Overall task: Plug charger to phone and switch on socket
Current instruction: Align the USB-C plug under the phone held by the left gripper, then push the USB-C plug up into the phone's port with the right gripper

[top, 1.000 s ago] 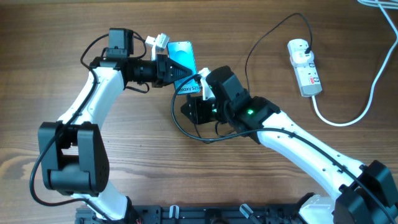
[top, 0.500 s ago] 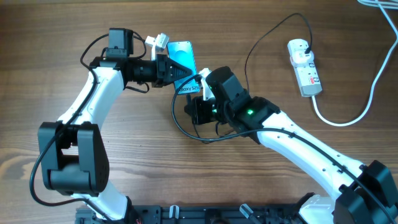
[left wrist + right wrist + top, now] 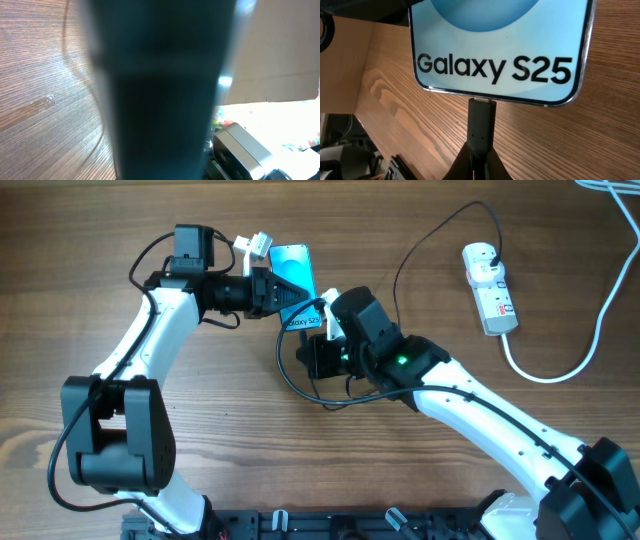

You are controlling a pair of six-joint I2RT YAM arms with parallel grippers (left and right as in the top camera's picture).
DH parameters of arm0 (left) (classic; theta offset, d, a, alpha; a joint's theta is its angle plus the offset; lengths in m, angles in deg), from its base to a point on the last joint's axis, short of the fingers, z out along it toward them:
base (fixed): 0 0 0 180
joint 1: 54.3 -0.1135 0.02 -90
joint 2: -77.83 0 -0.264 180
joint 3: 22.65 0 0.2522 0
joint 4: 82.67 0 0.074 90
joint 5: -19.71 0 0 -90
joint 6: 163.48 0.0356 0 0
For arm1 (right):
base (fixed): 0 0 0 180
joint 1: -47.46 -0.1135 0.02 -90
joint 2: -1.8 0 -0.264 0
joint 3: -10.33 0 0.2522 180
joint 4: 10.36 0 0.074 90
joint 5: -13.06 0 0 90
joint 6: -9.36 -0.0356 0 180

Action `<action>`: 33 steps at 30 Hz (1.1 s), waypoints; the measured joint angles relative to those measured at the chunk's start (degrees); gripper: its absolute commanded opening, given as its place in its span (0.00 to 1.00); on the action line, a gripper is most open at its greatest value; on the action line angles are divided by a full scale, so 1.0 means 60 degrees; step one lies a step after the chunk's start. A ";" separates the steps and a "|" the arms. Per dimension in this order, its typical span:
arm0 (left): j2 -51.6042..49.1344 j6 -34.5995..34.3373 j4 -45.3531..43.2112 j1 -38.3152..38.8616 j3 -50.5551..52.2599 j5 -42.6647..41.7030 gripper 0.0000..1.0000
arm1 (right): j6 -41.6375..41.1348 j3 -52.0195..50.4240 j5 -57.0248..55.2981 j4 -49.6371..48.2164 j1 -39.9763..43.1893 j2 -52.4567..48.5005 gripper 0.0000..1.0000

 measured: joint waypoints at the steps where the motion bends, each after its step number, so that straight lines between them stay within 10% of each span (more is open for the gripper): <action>1: 0.0000 0.0007 0.0033 0.0000 0.0000 0.0000 0.04 | 0.0000 0.0000 0.0000 0.0000 0.0000 0.0000 0.04; 33: 0.0000 0.0069 -0.0157 0.0244 -0.0084 0.0175 0.04 | -0.0135 -0.0135 0.1075 -0.0280 0.0590 -0.0062 0.05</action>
